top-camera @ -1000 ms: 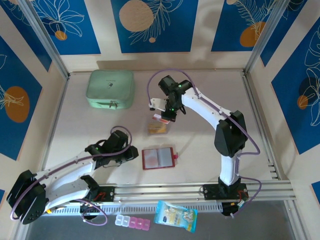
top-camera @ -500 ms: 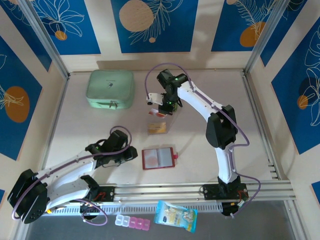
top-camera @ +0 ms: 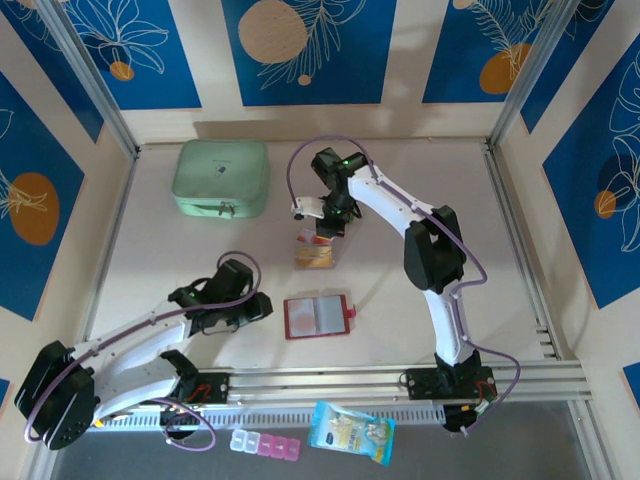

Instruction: Take the credit cards out of the card holder

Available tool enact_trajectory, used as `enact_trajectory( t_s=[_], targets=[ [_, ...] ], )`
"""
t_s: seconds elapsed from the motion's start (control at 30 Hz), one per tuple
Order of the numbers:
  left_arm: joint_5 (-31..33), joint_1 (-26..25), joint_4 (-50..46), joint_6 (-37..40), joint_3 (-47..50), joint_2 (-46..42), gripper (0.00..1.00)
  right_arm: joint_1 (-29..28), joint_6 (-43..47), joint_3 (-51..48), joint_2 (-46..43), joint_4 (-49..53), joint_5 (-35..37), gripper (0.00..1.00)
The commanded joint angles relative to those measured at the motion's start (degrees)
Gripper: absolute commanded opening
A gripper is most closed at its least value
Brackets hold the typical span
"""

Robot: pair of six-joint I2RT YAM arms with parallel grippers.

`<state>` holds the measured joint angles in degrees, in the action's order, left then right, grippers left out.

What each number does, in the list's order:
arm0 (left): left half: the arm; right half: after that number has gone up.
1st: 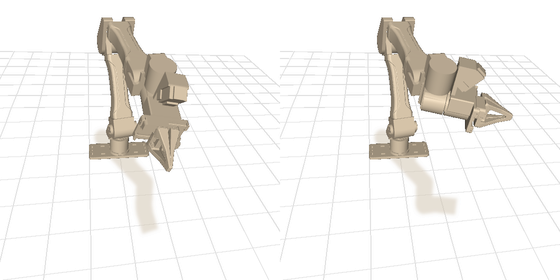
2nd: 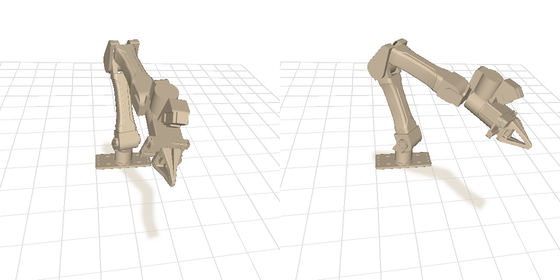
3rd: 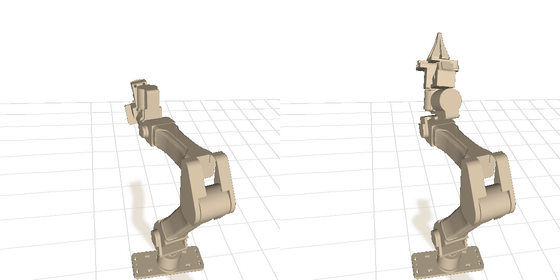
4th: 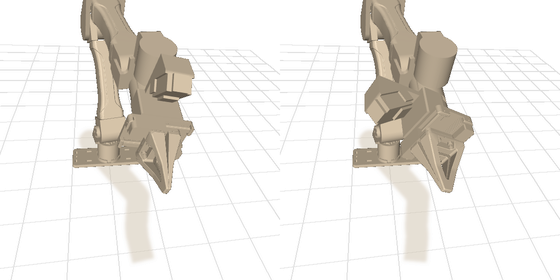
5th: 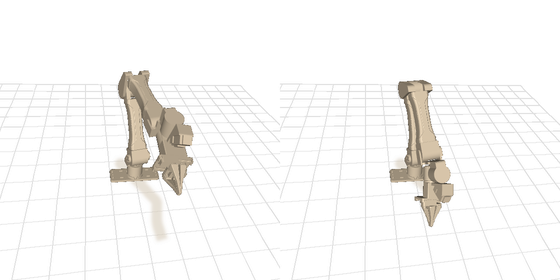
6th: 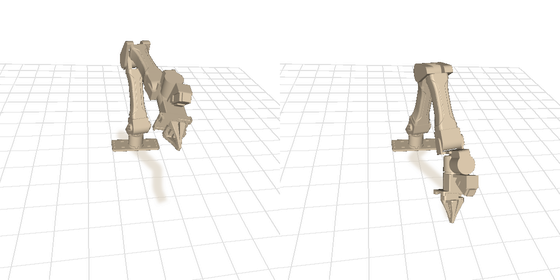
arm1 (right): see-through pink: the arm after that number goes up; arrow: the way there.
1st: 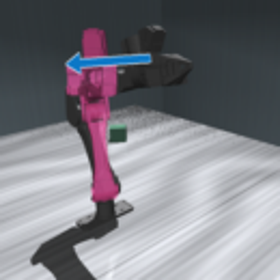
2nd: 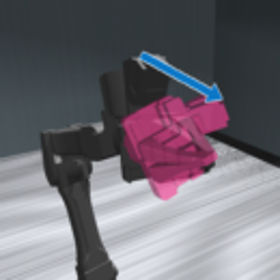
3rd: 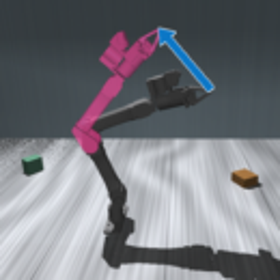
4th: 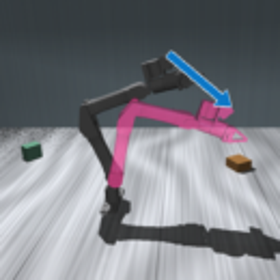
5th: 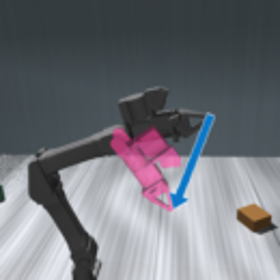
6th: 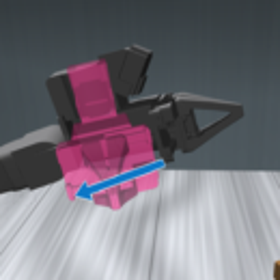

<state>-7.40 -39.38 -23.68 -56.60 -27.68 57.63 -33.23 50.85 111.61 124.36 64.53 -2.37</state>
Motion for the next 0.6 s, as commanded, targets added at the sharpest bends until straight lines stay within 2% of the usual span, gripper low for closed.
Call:
enact_trajectory(
  t_s=[0.0,0.3,0.57],
  targets=[
    [-0.21,0.98,-2.58,1.04,-0.88,-1.43,0.3,0.32,1.43,0.09,2.06,2.2,-3.06,0.01],
    [-0.07,1.47,-4.1,1.19,-0.43,-3.35,0.31,0.39,1.08,0.3,2.63,1.29,-2.95,0.13],
    [-0.58,1.76,-3.57,1.23,-0.35,-3.27,0.32,0.98,-0.15,-1.59,-2.15,-4.01,1.66,0.15]
  ],
)
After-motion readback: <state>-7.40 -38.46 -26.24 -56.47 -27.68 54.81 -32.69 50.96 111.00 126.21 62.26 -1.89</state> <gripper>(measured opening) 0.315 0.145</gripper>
